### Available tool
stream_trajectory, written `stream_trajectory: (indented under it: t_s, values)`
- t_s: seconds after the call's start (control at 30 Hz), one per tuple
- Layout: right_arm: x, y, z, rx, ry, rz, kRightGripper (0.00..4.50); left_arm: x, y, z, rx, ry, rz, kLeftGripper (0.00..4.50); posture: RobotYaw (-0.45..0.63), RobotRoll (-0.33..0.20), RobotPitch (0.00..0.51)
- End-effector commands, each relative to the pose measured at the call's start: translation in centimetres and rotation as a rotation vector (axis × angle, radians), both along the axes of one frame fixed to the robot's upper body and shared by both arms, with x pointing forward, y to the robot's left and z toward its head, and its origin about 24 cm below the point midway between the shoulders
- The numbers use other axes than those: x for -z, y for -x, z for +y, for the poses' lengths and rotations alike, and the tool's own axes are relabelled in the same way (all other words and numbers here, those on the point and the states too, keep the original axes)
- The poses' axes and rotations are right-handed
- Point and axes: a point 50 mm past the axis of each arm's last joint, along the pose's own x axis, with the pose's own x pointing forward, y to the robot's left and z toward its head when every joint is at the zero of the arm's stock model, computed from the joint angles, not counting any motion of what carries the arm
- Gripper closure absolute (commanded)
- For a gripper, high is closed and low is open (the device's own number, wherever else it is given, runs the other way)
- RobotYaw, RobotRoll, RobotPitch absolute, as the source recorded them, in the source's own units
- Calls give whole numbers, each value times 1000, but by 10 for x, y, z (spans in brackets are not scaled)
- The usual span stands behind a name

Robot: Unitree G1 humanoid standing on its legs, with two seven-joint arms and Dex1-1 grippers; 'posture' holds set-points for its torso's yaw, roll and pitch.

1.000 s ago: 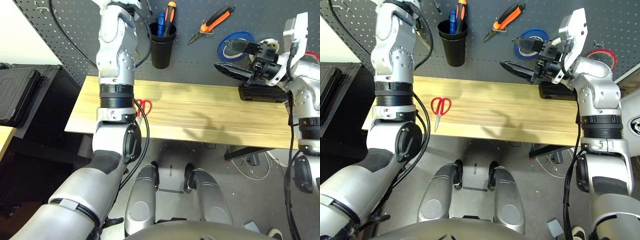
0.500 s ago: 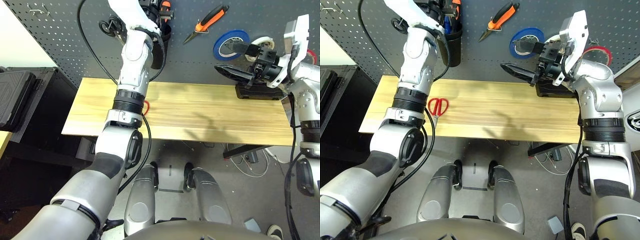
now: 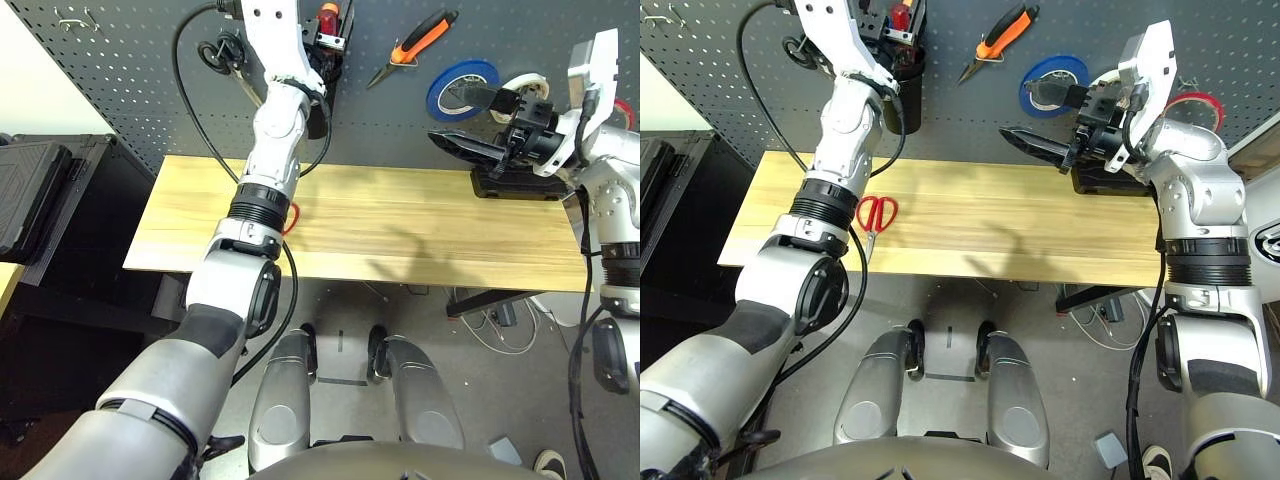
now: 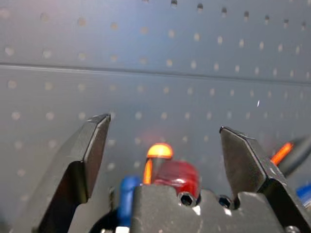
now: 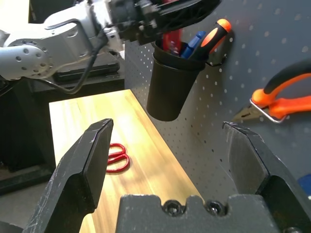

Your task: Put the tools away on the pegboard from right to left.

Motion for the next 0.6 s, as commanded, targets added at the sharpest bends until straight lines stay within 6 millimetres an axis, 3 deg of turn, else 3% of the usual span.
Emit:
stream_trajectory:
  t_s: [0.03, 0.23, 0.43, 0.6]
  values:
    - [3, 1, -1, -11, 7, 15, 0, -14, 23, 2, 49, -75, -16, 9, 13, 0, 227]
    - [10, -4, 5, -45, 18, 36, 0, -18, 73, 16, 105, -132, 59, 9, 67, 0, 228]
    - [15, -8, 10, -81, 23, 50, 0, -16, 98, 35, 43, -179, 132, 9, 119, 0, 227]
    - [28, -10, 16, -139, 111, 55, 0, 37, 105, 65, 20, -218, 399, 9, 140, 0, 226]
